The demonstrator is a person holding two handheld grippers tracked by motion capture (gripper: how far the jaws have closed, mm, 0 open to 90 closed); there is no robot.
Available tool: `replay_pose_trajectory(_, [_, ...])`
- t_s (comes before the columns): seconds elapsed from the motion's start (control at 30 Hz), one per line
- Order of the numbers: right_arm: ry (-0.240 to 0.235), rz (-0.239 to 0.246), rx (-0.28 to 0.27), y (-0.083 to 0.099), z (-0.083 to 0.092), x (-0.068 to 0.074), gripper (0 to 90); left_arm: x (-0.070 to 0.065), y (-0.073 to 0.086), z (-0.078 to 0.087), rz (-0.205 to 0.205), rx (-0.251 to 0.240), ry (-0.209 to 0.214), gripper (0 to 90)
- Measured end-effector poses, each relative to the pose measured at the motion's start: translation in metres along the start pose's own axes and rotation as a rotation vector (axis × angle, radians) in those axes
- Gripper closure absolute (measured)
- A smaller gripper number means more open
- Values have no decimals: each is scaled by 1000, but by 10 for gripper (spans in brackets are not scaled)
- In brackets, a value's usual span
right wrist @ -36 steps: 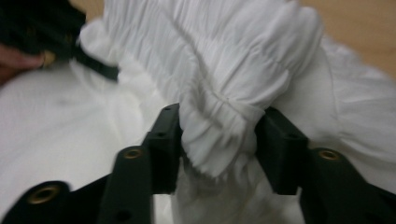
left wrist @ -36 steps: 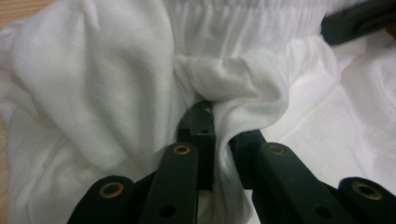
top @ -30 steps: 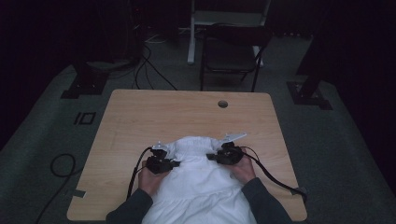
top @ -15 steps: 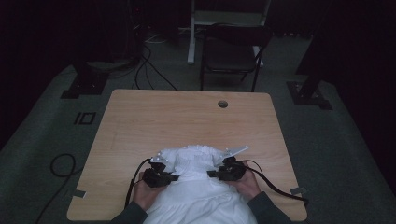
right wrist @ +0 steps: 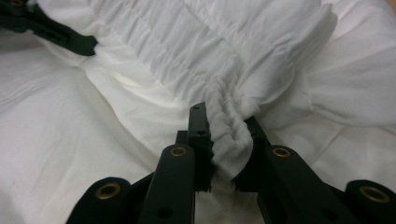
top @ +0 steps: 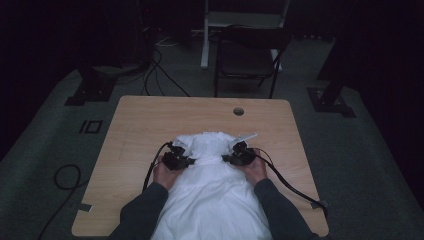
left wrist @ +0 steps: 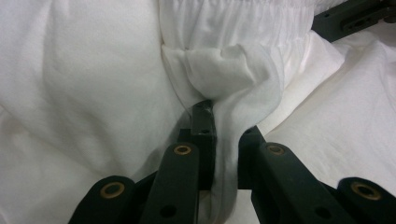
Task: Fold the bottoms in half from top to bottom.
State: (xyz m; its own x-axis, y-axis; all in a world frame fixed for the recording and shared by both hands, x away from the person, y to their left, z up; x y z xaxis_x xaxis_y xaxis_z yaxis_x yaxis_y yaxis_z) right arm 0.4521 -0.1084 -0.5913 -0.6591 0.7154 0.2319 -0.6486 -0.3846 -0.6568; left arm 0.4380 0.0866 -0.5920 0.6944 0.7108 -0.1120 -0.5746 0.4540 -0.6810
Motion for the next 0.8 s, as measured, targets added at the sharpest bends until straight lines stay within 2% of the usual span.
replay_pose_trajectory(0.2, [80, -44, -2, -32, -17, -28, 797, 31, -33, -22, 11, 27, -71, 830])
replay_pose_trajectory(0.37, [137, -107, 1, -50, -26, -43, 794, 44, -49, -33, 69, 37, -114, 827])
replay_pose_trajectory(0.43, [129, -126, -3, -54, -25, -45, 791, 45, -50, -32, 87, 24, -108, 830])
replay_pose_trajectory(0.5, [103, -140, -32, -59, -19, -44, 787, 45, -53, -27, 100, -4, -96, 836])
replay_pose_trajectory(0.57, [91, -111, -66, -67, -7, -41, 785, 45, -61, -17, 93, -51, -82, 839])
replay_pose_trajectory(0.63, [85, -102, -102, -76, 6, -39, 784, 44, -73, -3, 101, -106, -66, 841])
replay_pose_trajectory(0.8, [76, -74, -229, -108, 48, -29, 790, 35, -112, 42, 59, -223, -58, 844])
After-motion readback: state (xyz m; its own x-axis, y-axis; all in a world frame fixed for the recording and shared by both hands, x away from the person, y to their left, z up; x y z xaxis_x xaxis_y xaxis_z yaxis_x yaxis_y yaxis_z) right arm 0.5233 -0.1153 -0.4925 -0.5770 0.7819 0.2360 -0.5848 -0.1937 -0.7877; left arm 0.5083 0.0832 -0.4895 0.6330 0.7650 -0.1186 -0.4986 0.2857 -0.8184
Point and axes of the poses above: each handheld gripper's, and its own axes: z roughly backward along the jaws, y roughly out of its underside, x roughly to its left, the point moved 7 cm from there along -z, roughly forward along the jaws, and after that the axes turned 6 degrees about -z, right-handed, at the moved point
